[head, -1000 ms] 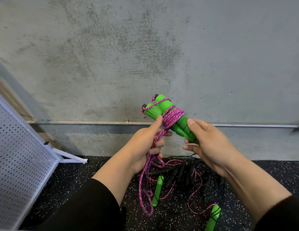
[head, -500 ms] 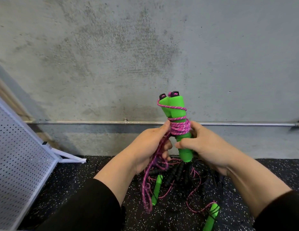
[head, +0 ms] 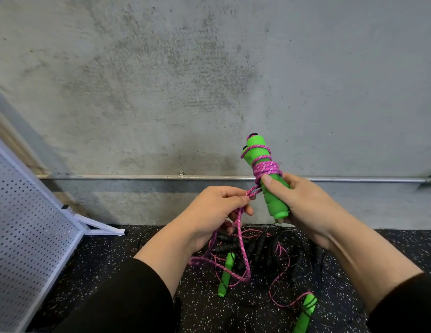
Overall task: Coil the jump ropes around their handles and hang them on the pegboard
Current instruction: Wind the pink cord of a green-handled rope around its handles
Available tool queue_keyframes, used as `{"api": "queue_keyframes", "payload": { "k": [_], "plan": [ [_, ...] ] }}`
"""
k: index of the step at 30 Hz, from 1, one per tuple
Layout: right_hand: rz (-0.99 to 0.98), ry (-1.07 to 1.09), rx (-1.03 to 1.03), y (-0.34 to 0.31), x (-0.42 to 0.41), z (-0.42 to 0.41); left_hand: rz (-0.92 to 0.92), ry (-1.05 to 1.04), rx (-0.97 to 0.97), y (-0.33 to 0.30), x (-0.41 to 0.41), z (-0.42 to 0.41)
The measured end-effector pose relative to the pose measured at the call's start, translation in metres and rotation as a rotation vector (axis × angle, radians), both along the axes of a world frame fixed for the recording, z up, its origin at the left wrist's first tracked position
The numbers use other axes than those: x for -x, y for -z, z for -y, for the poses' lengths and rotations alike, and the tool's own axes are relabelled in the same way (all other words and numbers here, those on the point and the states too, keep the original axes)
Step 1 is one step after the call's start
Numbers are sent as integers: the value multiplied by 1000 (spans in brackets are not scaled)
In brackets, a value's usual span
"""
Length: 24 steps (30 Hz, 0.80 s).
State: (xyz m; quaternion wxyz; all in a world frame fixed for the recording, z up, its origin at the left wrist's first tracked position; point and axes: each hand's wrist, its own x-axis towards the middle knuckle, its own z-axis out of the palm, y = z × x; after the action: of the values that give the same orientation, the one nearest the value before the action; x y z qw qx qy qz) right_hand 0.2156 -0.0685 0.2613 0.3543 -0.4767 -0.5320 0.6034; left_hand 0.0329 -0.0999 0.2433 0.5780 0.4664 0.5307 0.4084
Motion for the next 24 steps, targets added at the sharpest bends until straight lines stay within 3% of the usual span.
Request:
{"api": "queue_keyframes", "payload": {
  "k": [4, 10, 14, 24],
  "plan": [
    [58, 37, 44, 5, 0, 0, 12, -7, -9, 1, -1, 0],
    [-150, 68, 78, 9, 1, -3, 143, -49, 83, -1, -2, -3],
    [-200, 63, 42, 6, -2, -5, 78, -80, 58, 8, 2, -5],
    [-240, 131, -77, 4, 1, -8, 191, -280, -35, 6, 0, -5]
  ]
}}
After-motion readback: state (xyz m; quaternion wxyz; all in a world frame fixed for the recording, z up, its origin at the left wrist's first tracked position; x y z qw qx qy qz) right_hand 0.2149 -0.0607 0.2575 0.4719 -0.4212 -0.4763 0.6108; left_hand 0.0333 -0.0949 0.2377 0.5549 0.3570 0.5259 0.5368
